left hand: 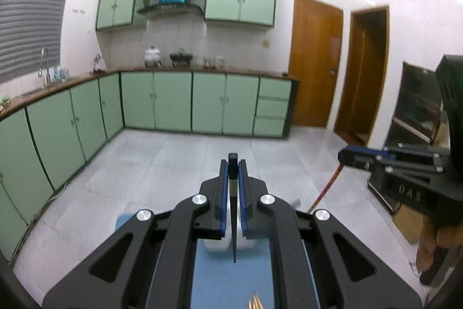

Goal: Organize utensils
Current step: 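Carry the black chopstick with the left gripper while the right gripper carries the red-patterned chopstick to the white cup, then open the left gripper over the white cup while the right gripper releases its chopstick into it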

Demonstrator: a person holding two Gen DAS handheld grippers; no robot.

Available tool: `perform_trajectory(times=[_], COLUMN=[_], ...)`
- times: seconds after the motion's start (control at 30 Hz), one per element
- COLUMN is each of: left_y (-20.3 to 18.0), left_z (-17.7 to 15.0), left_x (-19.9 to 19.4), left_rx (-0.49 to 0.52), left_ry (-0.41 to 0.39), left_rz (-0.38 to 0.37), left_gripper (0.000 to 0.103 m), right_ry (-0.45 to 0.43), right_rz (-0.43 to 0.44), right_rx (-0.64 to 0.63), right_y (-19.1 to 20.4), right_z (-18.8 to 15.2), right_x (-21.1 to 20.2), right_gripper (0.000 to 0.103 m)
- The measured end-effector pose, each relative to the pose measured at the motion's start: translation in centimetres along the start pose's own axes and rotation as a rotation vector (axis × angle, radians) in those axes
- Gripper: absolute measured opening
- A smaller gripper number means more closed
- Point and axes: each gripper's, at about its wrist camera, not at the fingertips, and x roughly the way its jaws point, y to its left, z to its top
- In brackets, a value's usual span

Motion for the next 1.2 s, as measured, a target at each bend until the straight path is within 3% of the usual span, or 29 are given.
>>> perform_trajectory(times=[0.27, 0.43, 0.63, 0.77, 0.87, 1.07, 1.2], left_y=[-0.6, -0.3, 0.7, 1.3, 1.3, 1.1, 0.6], left_z=[1.6, -0.7, -3.1, -2.9, -1.9, -0.6, -1.7], left_x=[6.7, 10.8, 12.7, 11.4, 9.7, 4.7, 0.4], left_rx=[-0.012, -0.007, 0.005, 0.022, 0.031, 0.058, 0.095], left_ry=[-0.048, 0.004, 0.073, 0.066, 0.044, 0.004, -0.013], left_rz=[0.048, 0.057, 0.067, 0.075, 0.073, 0.059, 0.054], left_gripper=[0.006, 0.006, 0.007, 0.010, 0.021, 0.024, 0.032], right_ry=[-0.032, 0.012, 0.067, 0.048, 0.025, -0.024, -0.051], right_rz=[-0.030, -0.039, -0.034, -0.036, -0.028, -0.008, 0.008], right_rx=[0.007, 0.020, 0.037, 0.056, 0.063, 0.052, 0.034], right_y=[-1.4, -2.8, -3.6, -4.0, -4.1, -3.5, -2.8], right_z=[2.3, 0.6, -1.8, -2.0, -1.8, -2.3, -3.9], right_x=[5.5, 9.8, 12.9, 11.8, 9.8, 4.9, 1.5], right_gripper=[0.006, 0.006, 0.007, 0.008, 0.009, 0.010, 0.010])
